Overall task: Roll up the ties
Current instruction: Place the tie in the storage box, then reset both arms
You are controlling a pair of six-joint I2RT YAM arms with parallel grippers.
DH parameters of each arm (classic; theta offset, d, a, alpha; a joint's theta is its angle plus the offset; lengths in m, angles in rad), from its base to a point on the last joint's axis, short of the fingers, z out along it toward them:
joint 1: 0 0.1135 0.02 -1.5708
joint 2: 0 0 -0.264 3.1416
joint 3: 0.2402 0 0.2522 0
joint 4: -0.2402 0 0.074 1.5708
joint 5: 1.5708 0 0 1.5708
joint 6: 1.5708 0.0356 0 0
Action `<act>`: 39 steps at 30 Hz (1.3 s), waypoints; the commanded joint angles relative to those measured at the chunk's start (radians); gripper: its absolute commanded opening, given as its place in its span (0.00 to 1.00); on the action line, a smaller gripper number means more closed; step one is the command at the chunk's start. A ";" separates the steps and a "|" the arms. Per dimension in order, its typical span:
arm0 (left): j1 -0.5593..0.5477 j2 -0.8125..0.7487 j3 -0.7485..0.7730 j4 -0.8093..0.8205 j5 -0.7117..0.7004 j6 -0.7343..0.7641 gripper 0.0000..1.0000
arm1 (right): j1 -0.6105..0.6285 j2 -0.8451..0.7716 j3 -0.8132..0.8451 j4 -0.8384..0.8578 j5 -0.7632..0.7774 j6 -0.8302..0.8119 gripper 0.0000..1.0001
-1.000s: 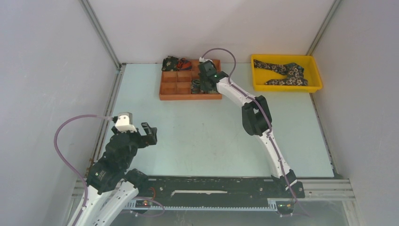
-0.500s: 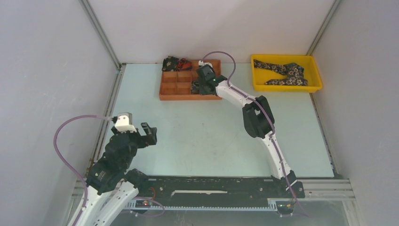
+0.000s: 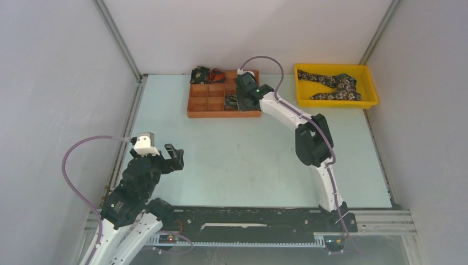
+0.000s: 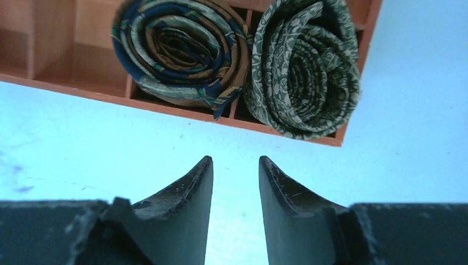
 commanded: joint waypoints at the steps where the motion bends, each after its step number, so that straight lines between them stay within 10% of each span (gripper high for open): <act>1: 0.005 -0.008 -0.011 0.029 -0.002 0.022 1.00 | 0.011 -0.154 -0.001 -0.008 0.033 -0.023 0.39; 20: 0.005 -0.014 -0.013 0.028 -0.010 0.019 1.00 | 0.070 -0.832 -0.579 0.179 0.141 -0.075 0.84; 39: 0.005 0.016 -0.013 0.030 -0.001 0.015 1.00 | 0.046 -1.379 -1.358 0.549 0.287 0.012 1.00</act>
